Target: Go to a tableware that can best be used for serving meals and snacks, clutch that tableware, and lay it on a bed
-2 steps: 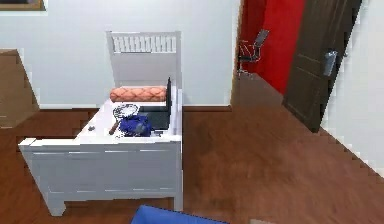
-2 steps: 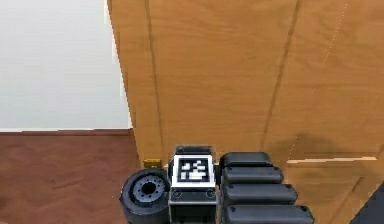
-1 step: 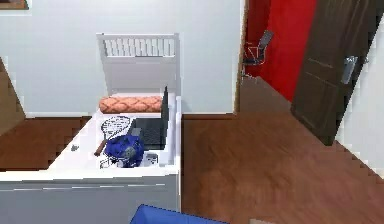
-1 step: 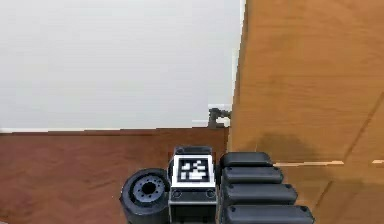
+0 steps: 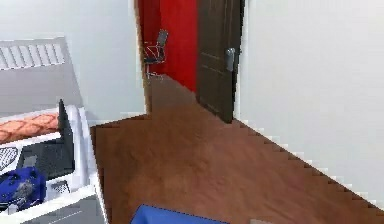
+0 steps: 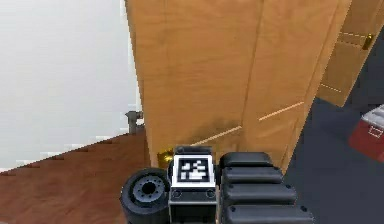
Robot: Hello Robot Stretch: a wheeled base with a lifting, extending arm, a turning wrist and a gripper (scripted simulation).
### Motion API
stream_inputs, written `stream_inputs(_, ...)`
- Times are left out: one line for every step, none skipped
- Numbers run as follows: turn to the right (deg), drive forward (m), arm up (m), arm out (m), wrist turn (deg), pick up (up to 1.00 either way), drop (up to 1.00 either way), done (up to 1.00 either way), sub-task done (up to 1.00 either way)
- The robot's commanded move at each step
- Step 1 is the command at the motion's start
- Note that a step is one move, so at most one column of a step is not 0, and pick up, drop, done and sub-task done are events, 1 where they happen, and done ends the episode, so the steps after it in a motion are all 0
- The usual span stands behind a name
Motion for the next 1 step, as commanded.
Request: stream_inputs(0.0, 0.75, 0.00, 0.00, 0.0, 0.00, 0.00, 0.00, 0.00)
